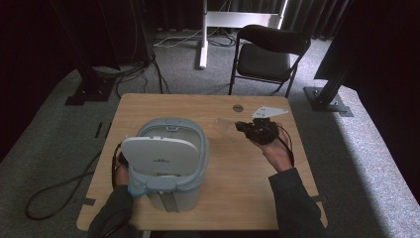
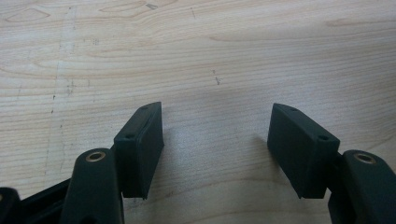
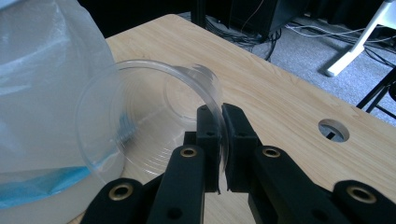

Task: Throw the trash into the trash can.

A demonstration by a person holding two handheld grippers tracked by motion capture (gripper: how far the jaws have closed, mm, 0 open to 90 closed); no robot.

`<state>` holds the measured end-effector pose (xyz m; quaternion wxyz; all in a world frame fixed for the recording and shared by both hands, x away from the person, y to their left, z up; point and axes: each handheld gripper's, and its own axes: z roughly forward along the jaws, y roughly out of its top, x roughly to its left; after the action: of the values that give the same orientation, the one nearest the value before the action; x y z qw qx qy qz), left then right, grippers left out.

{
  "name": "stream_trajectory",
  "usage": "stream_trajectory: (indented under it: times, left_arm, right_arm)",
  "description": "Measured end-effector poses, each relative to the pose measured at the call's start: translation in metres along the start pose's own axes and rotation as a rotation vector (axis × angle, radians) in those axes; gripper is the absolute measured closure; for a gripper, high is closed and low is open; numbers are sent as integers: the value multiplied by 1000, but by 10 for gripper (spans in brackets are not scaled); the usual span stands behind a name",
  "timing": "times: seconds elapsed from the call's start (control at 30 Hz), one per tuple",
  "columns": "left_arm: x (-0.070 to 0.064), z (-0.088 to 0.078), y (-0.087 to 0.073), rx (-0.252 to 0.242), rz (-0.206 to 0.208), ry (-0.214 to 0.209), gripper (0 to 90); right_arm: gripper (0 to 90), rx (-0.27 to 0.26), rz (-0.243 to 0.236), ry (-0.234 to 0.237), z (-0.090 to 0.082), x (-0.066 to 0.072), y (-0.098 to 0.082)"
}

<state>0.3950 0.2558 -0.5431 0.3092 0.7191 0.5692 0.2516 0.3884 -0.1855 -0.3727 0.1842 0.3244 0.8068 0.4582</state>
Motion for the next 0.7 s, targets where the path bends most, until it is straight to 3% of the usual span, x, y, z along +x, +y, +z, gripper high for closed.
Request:
stream_trajectory:
  times: [0.7]
  left_arm:
    - [0, 0, 0, 0, 0, 0, 362]
  right_arm:
    - [860, -38, -32, 21, -8, 10, 16]
